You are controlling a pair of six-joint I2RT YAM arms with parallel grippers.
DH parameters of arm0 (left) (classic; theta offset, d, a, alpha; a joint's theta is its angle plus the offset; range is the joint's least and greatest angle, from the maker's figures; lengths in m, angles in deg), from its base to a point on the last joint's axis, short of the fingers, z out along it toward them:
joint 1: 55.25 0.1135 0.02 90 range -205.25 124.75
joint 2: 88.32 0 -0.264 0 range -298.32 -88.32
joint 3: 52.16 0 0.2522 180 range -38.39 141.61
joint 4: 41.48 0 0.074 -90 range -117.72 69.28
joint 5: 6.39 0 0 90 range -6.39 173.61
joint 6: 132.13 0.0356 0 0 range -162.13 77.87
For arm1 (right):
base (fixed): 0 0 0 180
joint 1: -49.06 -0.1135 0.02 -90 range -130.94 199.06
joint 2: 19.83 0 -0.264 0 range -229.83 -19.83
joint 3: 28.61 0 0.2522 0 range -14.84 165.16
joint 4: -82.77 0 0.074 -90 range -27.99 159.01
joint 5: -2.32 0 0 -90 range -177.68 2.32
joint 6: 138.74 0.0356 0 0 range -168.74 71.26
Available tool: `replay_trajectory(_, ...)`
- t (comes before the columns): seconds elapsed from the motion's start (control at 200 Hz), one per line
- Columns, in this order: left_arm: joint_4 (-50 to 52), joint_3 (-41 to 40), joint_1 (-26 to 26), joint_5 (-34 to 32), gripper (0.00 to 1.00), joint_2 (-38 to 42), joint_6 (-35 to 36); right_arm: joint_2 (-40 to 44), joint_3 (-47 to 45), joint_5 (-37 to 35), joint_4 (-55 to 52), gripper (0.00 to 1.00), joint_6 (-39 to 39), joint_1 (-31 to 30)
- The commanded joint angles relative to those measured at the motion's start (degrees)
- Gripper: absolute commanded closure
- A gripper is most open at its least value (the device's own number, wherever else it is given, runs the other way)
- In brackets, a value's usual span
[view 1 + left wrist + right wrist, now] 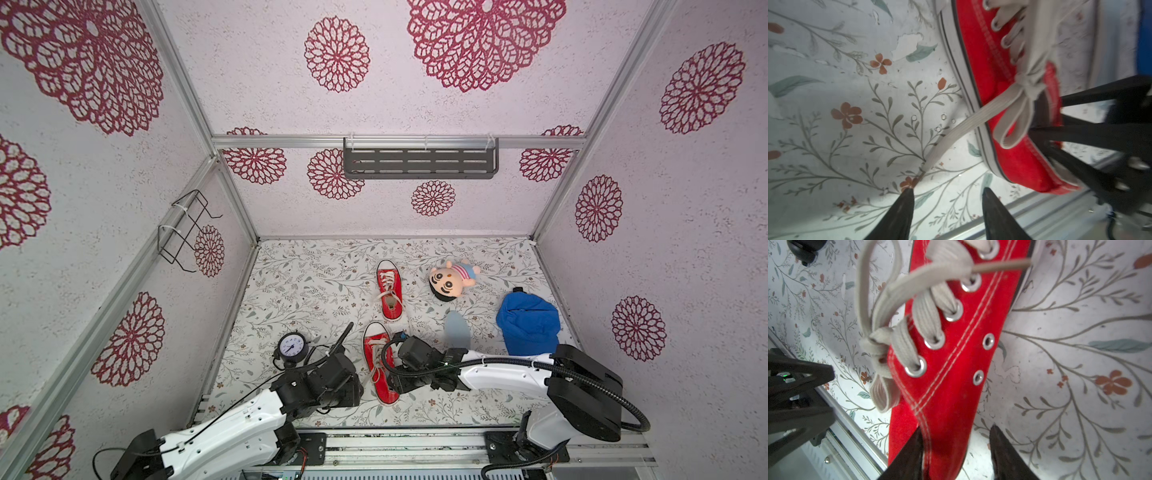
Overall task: Remove the insole from the shoe
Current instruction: Untie the shoelace on the shoe.
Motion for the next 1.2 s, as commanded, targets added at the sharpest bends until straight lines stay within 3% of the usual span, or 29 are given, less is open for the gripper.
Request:
replay_trajectory(0.0,-1.9,4.0,-0.8,-4.7,0.41,-7.3,3.4,-0.8,1.2,-2.2,-2.9,0.49,0.0,-0.3)
replay_trajectory(0.095,-3.4,6.6,-0.9,-5.7,0.39,-13.2,7.5,-0.7,1.2,-2.2,-2.9,0.49,0.0,-0.3)
replay_trajectory(0.255,-10.4,7.1,-1.1,-0.8,0.37,-19.8,10.0,-0.3,1.1,-2.7,-3.3,0.49,0.1,-0.3)
replay_trajectory(0.48,-11.3,6.9,-1.5,-3.9,0.41,-24.0,10.9,0.2,0.7,-3.0,-3.5,0.49,0.2,-0.3)
replay_trajectory(0.57,-11.1,6.8,-1.5,-5.7,0.56,-24.9,10.8,0.1,0.7,-3.0,-3.5,0.49,0.3,-0.3)
replay_trajectory(0.706,-9.8,6.6,-1.5,-10.3,0.92,-24.0,10.9,0.1,0.7,-3.1,-3.7,0.49,0.4,-0.4)
replay_trajectory(0.761,-9.4,6.7,-1.2,-12.2,1.00,-22.5,11.4,0.2,0.5,-3.0,-3.6,0.49,0.5,-0.3)
replay_trajectory(0.831,-8.1,7.6,-0.5,-14.3,1.00,-20.0,12.5,0.5,0.1,-2.7,-3.0,0.49,0.8,-0.3)
replay_trajectory(0.971,-4.9,11.1,6.0,-13.8,1.00,-12.4,18.7,1.3,-2.0,-1.5,-0.1,0.53,2.0,-0.3)
replay_trajectory(1.101,-7.5,14.5,15.8,-8.0,1.00,-5.3,25.4,0.7,-2.4,-1.5,-1.1,0.54,2.8,-0.3)
replay_trajectory(1.196,-9.3,17.8,22.3,-2.7,1.00,-5.0,29.4,0.7,-2.6,-1.6,-1.7,0.56,3.3,-0.4)
